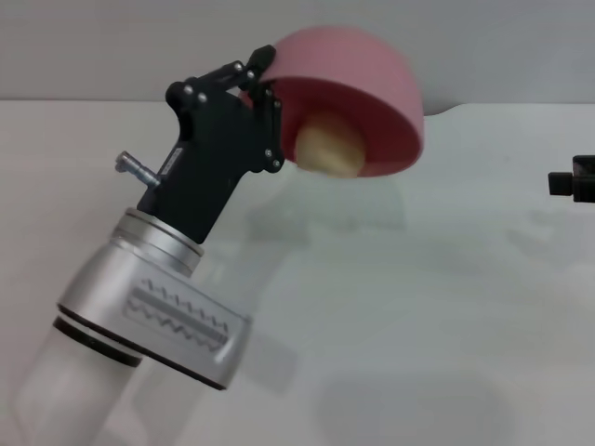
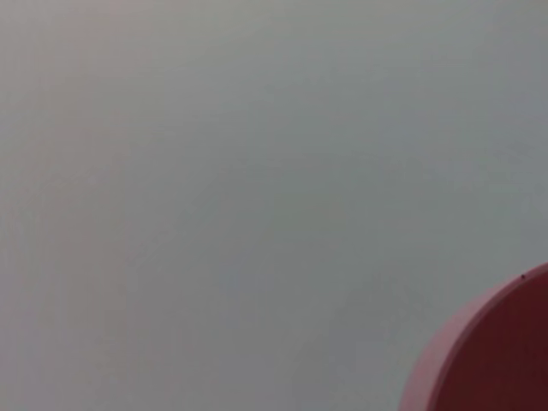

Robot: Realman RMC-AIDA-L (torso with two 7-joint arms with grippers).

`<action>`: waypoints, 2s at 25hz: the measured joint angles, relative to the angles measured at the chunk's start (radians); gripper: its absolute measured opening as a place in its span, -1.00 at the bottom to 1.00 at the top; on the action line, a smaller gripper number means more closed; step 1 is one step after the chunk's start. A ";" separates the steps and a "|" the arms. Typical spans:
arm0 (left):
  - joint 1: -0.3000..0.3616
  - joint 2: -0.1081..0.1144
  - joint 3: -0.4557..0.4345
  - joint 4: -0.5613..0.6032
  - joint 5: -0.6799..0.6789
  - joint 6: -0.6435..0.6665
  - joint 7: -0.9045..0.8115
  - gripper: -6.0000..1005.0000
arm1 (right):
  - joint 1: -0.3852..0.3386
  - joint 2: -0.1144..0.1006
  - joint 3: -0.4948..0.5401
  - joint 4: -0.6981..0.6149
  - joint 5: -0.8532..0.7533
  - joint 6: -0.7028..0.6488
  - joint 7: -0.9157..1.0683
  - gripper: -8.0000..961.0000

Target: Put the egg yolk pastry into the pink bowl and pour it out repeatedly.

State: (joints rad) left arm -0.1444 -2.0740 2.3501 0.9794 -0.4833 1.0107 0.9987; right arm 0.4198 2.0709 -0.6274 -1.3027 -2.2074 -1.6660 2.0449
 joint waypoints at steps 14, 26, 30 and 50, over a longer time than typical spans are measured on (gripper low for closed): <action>-0.171 -0.003 0.065 -0.116 -0.328 -0.012 0.150 -0.98 | -0.004 0.001 -0.011 0.026 0.000 0.005 0.000 0.23; -0.122 0.014 -0.690 0.282 -0.724 -1.220 0.025 -0.97 | 0.019 -0.001 -0.039 0.112 0.000 0.004 -0.014 0.23; -0.186 0.021 -1.044 0.278 -0.719 -1.724 -0.093 -0.97 | 0.025 -0.002 -0.084 0.144 0.000 0.022 -0.019 0.23; -0.260 0.023 -1.328 0.550 -0.051 -2.553 -0.446 -0.96 | 0.310 0.004 -0.482 0.462 0.028 0.256 -0.046 0.26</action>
State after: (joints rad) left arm -0.4045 -2.0512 1.0219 1.5298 -0.5342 -1.5420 0.5523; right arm 0.7303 2.0753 -1.1095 -0.8406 -2.1795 -1.4095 1.9993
